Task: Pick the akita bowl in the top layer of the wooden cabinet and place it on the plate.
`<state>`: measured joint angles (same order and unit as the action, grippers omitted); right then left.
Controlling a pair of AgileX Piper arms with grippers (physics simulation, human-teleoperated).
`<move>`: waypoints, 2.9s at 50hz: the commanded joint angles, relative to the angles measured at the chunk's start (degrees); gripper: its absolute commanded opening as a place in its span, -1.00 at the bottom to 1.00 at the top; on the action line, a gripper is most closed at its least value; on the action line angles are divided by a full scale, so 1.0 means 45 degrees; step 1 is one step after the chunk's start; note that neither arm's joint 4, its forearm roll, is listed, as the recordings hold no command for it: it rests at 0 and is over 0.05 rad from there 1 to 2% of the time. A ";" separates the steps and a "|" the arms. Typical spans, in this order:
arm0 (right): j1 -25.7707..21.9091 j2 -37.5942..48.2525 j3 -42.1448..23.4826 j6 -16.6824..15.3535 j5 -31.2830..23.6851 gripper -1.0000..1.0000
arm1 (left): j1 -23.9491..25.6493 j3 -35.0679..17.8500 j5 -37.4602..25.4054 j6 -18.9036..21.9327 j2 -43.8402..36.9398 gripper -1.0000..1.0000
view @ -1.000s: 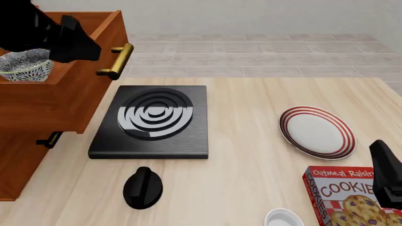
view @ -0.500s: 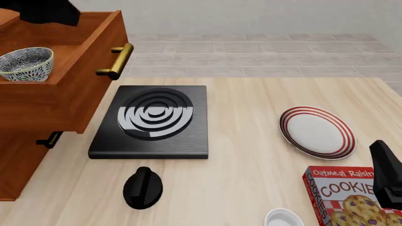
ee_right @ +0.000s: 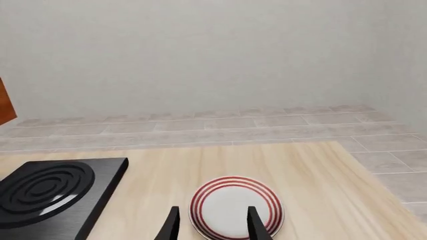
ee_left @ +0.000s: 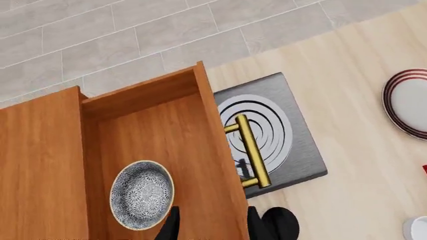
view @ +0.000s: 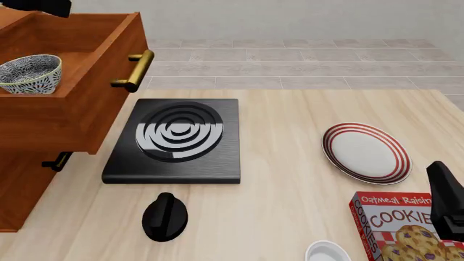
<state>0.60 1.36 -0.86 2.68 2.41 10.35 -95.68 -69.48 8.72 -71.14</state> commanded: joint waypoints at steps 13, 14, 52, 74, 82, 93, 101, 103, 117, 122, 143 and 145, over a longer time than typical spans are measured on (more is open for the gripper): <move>0.0000 0.0160 0.0007 0.0023 0.0152 1.00 | -0.1467 -0.0043 -0.0090 0.0306 -0.0881 1.00; -0.0002 0.0187 0.0005 0.0013 0.0174 1.00 | -0.1541 -0.0031 -0.0090 0.0351 -0.0900 1.00; 0.0040 0.0156 0.0024 0.0063 0.0140 1.00 | -0.2309 0.1049 0.1008 0.0282 -0.1688 1.00; 0.0060 -0.0223 0.0033 0.0127 -0.0234 1.00 | -0.2649 0.2114 0.1971 0.0428 -0.2016 1.00; 0.0052 -0.0283 0.0029 0.0101 -0.0280 1.00 | -0.2792 0.2423 0.2215 0.0438 -0.2058 1.00; 0.0018 -0.0005 0.0019 0.0029 -0.0027 1.00 | -0.2936 0.2857 0.2631 0.0401 -0.2209 1.00; 0.0018 0.0416 0.0021 -0.0020 0.0388 1.00 | -0.2795 0.3259 0.2895 0.0255 -0.2214 1.00; 0.0017 0.0369 0.0016 -0.0028 0.0334 1.00 | -0.2785 0.3402 0.2986 0.0246 -0.2203 1.00; 0.0005 0.0214 0.0005 -0.0061 0.0154 1.00 | -0.2704 0.3956 0.3374 0.0081 -0.2285 1.00; -0.0001 0.0212 0.0010 -0.0055 0.0152 1.00 | -0.2713 0.4090 0.3471 0.0085 -0.2282 1.00; -0.0004 0.0380 0.0017 -0.0057 0.0329 1.00 | -0.2727 0.4713 0.3892 -0.0054 -0.2265 1.00; -0.0002 0.0305 0.0014 -0.0051 0.0257 1.00 | -0.2732 0.4780 0.3936 -0.0056 -0.2265 1.00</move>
<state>0.61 2.95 -0.78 2.45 3.76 -2.03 -75.40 -52.55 8.79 -81.40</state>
